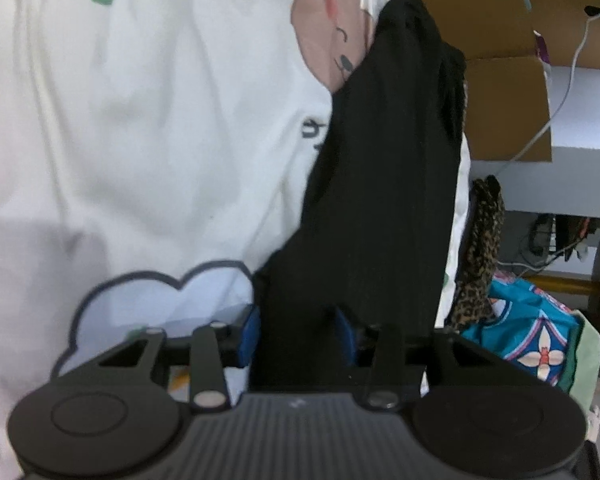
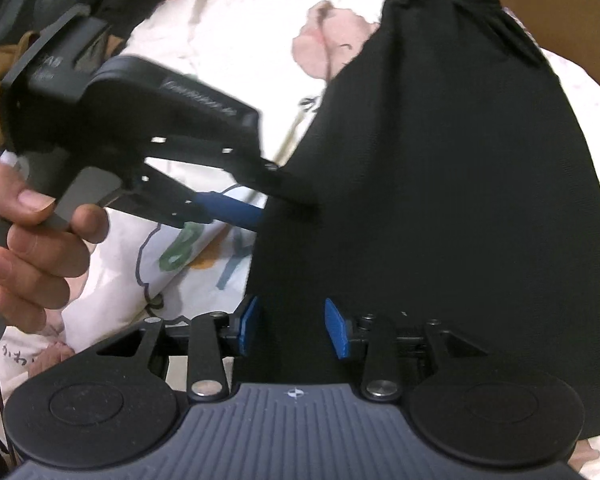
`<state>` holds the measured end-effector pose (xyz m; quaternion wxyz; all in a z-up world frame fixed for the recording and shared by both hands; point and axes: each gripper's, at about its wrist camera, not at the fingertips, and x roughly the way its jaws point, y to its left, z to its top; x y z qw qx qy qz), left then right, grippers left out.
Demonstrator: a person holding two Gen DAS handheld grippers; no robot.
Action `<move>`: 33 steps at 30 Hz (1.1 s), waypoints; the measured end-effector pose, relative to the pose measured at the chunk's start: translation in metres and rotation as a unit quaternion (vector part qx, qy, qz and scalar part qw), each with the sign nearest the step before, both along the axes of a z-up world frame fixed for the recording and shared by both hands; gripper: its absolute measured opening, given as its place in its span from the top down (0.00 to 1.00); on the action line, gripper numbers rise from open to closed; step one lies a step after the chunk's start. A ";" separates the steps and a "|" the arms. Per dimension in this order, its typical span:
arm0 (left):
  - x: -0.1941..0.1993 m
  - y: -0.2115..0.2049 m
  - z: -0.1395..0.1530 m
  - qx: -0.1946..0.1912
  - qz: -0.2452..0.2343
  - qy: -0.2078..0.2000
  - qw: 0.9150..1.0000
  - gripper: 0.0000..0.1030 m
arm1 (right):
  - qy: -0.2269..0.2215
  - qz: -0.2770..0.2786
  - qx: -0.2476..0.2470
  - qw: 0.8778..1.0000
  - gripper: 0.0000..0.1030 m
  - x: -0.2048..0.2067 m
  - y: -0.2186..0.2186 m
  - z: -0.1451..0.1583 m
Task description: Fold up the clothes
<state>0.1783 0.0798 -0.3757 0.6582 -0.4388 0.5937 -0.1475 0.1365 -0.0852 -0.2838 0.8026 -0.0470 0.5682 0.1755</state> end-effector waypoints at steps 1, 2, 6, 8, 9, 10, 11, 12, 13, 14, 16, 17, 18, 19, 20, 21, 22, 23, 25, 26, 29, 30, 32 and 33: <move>0.000 0.000 0.001 -0.008 0.004 -0.001 1.000 0.58 | -0.005 0.003 -0.002 1.000 0.57 0.001 0.002 0.001; 0.000 0.001 0.002 -0.018 0.008 -0.003 1.000 0.59 | -0.009 0.007 -0.003 1.000 0.57 0.002 0.004 0.002; 0.001 0.001 0.012 -0.036 0.009 -0.020 0.999 0.59 | -0.028 0.011 -0.011 0.999 0.56 0.008 0.008 0.006; 0.002 -0.001 0.018 -0.043 0.005 -0.029 0.999 0.59 | -0.034 0.013 -0.014 0.999 0.55 0.010 0.010 0.007; 0.002 -0.002 0.020 -0.047 0.004 -0.031 0.998 0.59 | -0.037 0.014 -0.016 0.999 0.55 0.011 0.011 0.008; 0.002 -0.003 0.023 -0.051 0.004 -0.032 0.998 0.59 | -0.039 0.015 -0.019 0.999 0.55 0.011 0.012 0.008; 0.001 -0.004 0.026 -0.055 0.001 -0.034 0.998 0.59 | -0.041 0.015 -0.021 0.999 0.55 0.012 0.013 0.009; 0.002 -0.006 0.028 -0.056 0.000 -0.035 0.998 0.59 | -0.042 0.014 -0.023 0.999 0.54 0.012 0.014 0.009; 0.001 -0.006 0.029 -0.058 0.000 -0.037 0.998 0.58 | -0.043 0.014 -0.024 0.999 0.53 0.012 0.015 0.009; 0.001 -0.008 0.031 -0.061 -0.001 -0.038 0.997 0.58 | -0.044 0.013 -0.025 0.999 0.51 0.013 0.015 0.009; 0.001 -0.011 0.032 -0.062 -0.003 -0.039 0.997 0.58 | -0.048 0.012 -0.028 0.998 0.50 0.014 0.019 0.008; 0.002 -0.012 0.032 -0.064 -0.004 -0.039 0.997 0.58 | -0.049 0.011 -0.031 0.998 0.50 0.015 0.020 0.007; 0.003 -0.014 0.033 -0.066 -0.004 -0.038 0.997 0.58 | -0.050 0.012 -0.035 0.998 0.50 0.015 0.023 0.005; 0.004 -0.015 0.033 -0.067 -0.004 -0.038 0.997 0.59 | -0.050 0.012 -0.039 0.998 0.50 0.016 0.026 0.003; 0.004 -0.017 0.032 -0.071 -0.004 -0.037 0.997 0.58 | -0.051 0.013 -0.044 0.998 0.50 0.016 0.027 0.002; 0.004 -0.017 0.032 -0.074 -0.005 -0.038 0.997 0.59 | -0.052 0.013 -0.050 0.997 0.50 0.016 0.028 -0.001; 0.003 -0.017 0.032 -0.073 -0.007 -0.039 0.997 0.59 | -0.055 0.014 -0.053 0.997 0.51 0.016 0.026 -0.002; 0.004 -0.016 0.032 -0.071 -0.008 -0.041 0.997 0.59 | -0.055 0.014 -0.053 0.997 0.54 0.016 0.024 -0.003; 0.005 -0.011 0.035 -0.067 -0.006 -0.045 0.997 0.58 | -0.053 0.013 -0.055 0.997 0.83 0.016 0.020 -0.004; 0.006 -0.008 0.036 -0.065 -0.005 -0.047 0.997 0.58 | -0.051 0.011 -0.057 0.997 0.86 0.015 0.017 -0.005; 0.007 0.007 0.037 -0.046 0.001 -0.053 0.998 0.55 | -0.049 0.008 -0.053 0.997 0.93 0.016 0.010 -0.004; 0.008 0.013 0.038 -0.034 0.003 -0.056 0.998 0.55 | -0.049 0.007 -0.051 0.997 0.93 0.016 0.008 -0.003; 0.009 0.023 0.038 -0.004 0.006 -0.063 0.998 0.55 | -0.048 0.004 -0.048 0.998 0.93 0.017 0.004 -0.002; 0.010 0.026 0.038 0.011 0.005 -0.066 0.998 0.55 | -0.048 0.003 -0.047 0.998 0.93 0.015 0.003 -0.001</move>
